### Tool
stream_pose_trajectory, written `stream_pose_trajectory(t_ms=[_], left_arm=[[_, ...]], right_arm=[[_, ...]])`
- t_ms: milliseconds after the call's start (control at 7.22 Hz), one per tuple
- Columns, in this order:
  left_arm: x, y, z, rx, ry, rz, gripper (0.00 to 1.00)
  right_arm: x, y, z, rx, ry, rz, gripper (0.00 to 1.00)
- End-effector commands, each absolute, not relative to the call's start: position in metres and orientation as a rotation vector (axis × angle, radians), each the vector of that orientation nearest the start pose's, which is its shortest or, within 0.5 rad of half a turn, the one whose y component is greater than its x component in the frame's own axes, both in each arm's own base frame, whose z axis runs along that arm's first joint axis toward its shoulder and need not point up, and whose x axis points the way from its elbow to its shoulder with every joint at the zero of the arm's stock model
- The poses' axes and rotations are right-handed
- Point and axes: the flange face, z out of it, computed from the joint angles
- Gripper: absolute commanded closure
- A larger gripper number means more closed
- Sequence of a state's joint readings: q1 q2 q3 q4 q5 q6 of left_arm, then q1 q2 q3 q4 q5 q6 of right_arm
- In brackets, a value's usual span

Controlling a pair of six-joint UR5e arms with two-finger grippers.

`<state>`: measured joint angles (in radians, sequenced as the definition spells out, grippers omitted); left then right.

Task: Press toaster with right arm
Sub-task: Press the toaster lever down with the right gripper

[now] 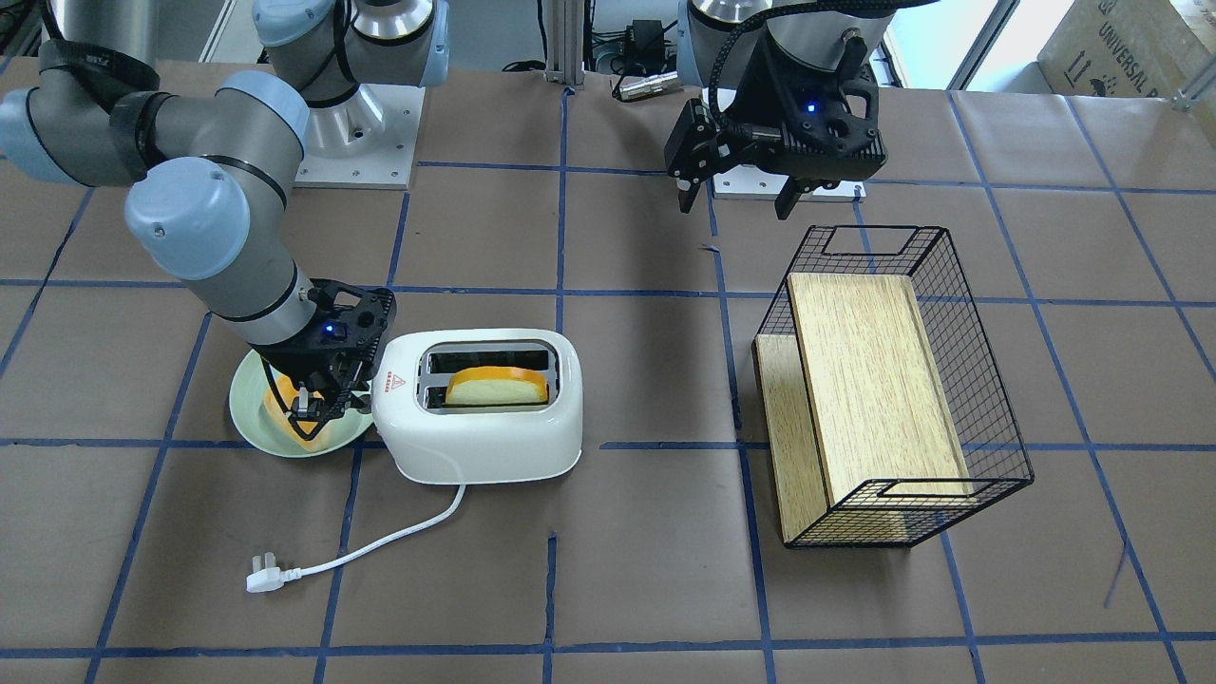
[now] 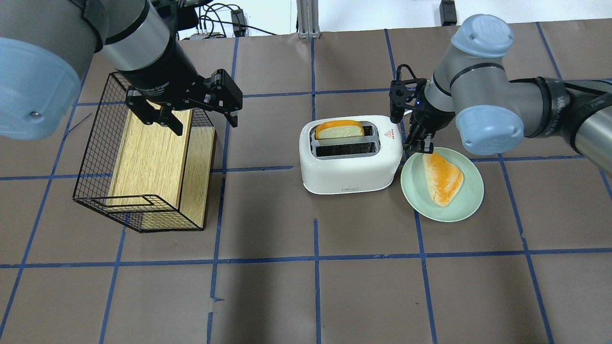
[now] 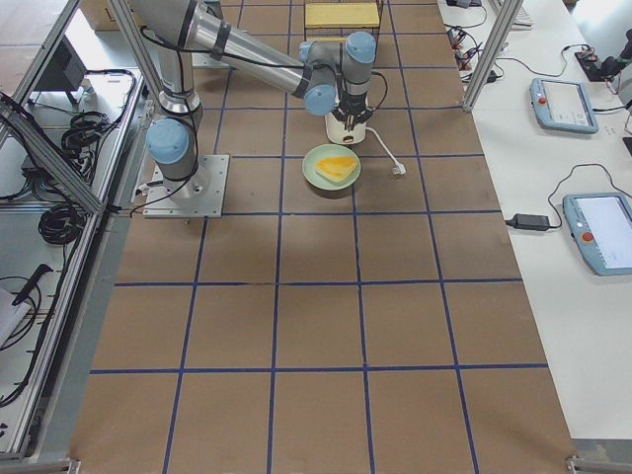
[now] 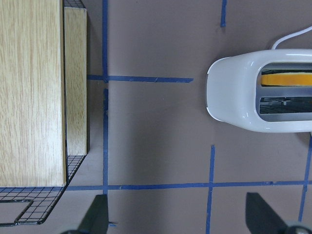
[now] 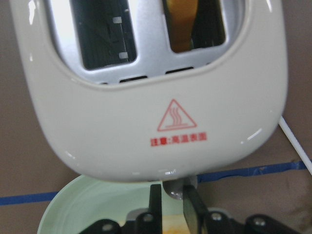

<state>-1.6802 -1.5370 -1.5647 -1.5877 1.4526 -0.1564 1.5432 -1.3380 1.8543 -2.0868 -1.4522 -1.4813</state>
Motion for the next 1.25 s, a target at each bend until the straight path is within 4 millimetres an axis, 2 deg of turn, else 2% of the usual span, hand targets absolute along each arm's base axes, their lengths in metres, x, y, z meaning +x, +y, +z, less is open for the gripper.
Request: stream_pose_trajectory(t_ms=[0, 1108], left_arm=[[-0.197, -0.4606, 0.5063, -0.073, 3.261, -0.012, 0.0], [-0.1965, -0.4609, 0.5063, -0.075, 3.262, -0.011, 0.0]], right_arm=[[0.1293, -0.5466, 0.276, -2.051, 2.263, -0.128, 0.7], [0.1304, -0.5492, 0.2697, -2.048, 2.237, -0.14, 0.7]])
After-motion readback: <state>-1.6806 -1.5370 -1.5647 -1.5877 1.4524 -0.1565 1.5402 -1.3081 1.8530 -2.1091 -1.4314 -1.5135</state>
